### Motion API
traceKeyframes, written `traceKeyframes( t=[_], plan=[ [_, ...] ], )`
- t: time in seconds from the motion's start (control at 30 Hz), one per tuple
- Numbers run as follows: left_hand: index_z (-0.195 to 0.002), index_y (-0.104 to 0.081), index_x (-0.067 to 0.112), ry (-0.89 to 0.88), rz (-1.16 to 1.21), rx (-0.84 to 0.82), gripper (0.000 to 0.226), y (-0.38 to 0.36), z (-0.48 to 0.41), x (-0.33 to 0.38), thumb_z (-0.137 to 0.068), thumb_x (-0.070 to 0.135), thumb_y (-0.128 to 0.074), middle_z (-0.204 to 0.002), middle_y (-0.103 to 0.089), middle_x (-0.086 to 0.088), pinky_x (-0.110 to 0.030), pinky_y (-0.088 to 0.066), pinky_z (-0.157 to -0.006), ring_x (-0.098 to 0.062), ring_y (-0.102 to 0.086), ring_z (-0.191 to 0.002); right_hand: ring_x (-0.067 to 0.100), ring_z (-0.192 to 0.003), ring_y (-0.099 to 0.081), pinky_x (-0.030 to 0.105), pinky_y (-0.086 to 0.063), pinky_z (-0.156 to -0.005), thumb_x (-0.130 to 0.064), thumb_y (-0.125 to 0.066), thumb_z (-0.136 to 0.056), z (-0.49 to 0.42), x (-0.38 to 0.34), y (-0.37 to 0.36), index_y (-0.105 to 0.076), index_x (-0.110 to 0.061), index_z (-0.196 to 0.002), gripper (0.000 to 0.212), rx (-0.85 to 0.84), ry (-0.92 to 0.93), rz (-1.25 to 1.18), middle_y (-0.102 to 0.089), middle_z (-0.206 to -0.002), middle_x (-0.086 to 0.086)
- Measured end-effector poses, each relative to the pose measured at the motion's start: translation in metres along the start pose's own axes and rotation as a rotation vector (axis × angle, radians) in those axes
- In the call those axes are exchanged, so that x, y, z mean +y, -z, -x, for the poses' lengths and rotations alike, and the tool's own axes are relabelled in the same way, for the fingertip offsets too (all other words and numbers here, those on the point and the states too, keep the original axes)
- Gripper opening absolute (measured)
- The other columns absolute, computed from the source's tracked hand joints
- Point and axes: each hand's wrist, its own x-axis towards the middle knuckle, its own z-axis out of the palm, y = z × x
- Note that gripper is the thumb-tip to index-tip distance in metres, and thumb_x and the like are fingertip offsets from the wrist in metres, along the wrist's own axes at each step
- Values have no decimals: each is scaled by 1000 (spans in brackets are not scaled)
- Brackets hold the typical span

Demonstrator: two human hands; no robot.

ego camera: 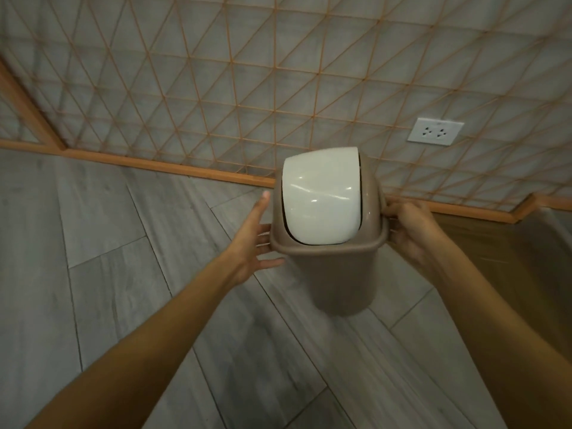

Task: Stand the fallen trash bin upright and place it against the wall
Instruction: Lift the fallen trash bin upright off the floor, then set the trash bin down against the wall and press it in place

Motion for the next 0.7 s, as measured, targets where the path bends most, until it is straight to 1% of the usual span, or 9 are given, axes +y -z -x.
traceKeyframes(
  t=[0.03,0.13,0.2,0.37,0.47,0.53,0.63,0.67,0.7],
  plan=[
    [-131,-50,11,-9,-58,-10,91,-2,3,5,-70,78,-54,-122,-61,-9,-48,-55,-91,-24,-62,-110,27,-88,-60,35,-52,-64,6,-45,-83,0,5,7,-62,-1,-119,40,5,-12,-13,-65,-105,16],
    [-133,-49,11,-42,-208,-38,79,-6,7,12,-78,68,-57,-125,-60,-10,-42,-57,-86,-24,-62,-109,24,-80,-59,34,-49,-67,8,-40,-87,3,17,23,-63,-3,-120,42,-18,-25,-14,-66,-95,11],
    [-134,-51,14,-62,-264,-26,70,-10,9,10,-82,61,-58,-125,-61,-10,-37,-58,-81,-24,-62,-109,23,-80,-60,34,-51,-68,6,-39,-89,6,22,29,-62,-6,-122,42,-49,-35,-5,-67,-97,11],
    [-126,-58,16,-66,-196,5,52,-14,8,2,-86,49,-61,-120,-64,-8,-37,-59,-77,-23,-63,-104,24,-82,-59,36,-50,-70,6,-35,-90,2,25,37,-55,-7,-131,47,-54,-40,10,-62,-109,14],
    [-126,-58,16,-30,-251,-40,53,-20,5,-10,-86,50,-60,-117,-64,-7,-39,-58,-80,-23,-64,-104,23,-82,-58,35,-49,-69,5,-33,-91,5,33,51,-56,-10,-131,48,-29,-40,85,-63,-106,12],
    [-127,-57,17,-54,-316,-65,53,-21,8,-13,-87,51,-57,-117,-64,-6,-40,-57,-85,-22,-64,-103,25,-84,-60,36,-50,-69,4,-34,-90,5,37,58,-58,-9,-129,47,-33,-57,143,-66,-103,11],
    [-127,-55,20,-102,-401,-112,51,-20,14,-9,-88,53,-53,-118,-63,-5,-36,-57,-85,-20,-64,-104,28,-88,-62,44,-52,-80,3,-38,-90,6,38,65,-61,-7,-124,42,-42,-48,274,-69,-98,11],
    [-128,-53,21,-110,-431,-139,52,-19,15,-8,-88,54,-53,-119,-63,-4,-34,-57,-84,-18,-64,-104,27,-86,-62,44,-52,-81,1,-40,-91,8,37,68,-62,-6,-123,39,-47,-47,315,-69,-96,10],
    [-129,-51,22,-113,-466,-162,53,-19,17,-7,-87,55,-52,-123,-61,-4,-33,-57,-83,-17,-64,-104,25,-84,-63,40,-52,-77,-3,-43,-92,11,35,72,-61,-6,-124,36,-50,-47,356,-69,-96,9]
  ],
)
